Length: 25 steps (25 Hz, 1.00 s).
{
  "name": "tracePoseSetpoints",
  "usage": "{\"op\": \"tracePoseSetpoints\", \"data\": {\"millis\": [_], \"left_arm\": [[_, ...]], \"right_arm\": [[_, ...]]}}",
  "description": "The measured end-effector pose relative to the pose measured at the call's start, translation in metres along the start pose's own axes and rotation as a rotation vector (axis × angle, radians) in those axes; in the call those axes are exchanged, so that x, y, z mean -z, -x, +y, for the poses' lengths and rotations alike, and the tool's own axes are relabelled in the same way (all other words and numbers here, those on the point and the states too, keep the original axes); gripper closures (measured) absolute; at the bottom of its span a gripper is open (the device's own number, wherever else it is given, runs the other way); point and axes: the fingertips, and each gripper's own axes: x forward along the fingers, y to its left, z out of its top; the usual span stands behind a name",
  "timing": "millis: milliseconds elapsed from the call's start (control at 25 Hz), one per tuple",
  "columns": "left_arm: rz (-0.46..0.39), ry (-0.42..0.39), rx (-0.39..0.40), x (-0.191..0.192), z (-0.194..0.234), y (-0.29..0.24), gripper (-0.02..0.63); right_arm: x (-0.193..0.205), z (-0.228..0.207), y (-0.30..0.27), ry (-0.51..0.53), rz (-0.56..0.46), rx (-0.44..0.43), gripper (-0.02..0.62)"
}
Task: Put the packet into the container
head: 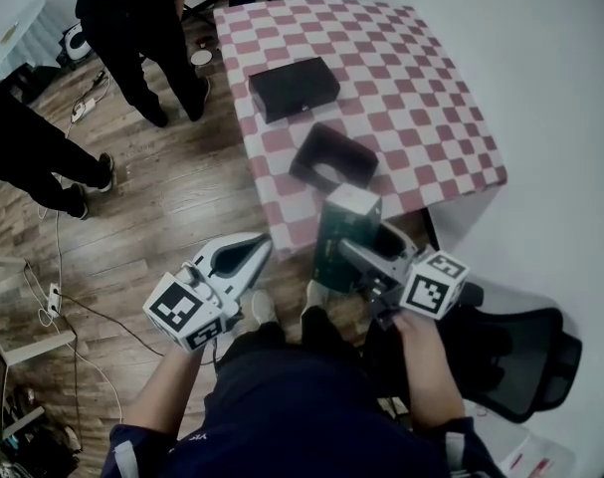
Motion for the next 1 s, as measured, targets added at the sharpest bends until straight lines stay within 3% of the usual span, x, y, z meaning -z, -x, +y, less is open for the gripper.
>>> {"op": "tracePoseSetpoints", "data": {"millis": [640, 1000], "left_arm": [[0.012, 0.047, -0.157, 0.006, 0.028, -0.054, 0.581], [0.011, 0.079, -0.240, 0.013, 0.040, -0.086, 0.583]], "right_arm": [[-0.076, -0.089, -0.036, 0.122, 0.075, -0.048, 0.210], [-0.104, -0.144, -0.068, 0.303, 0.170, -0.029, 0.210]]}}
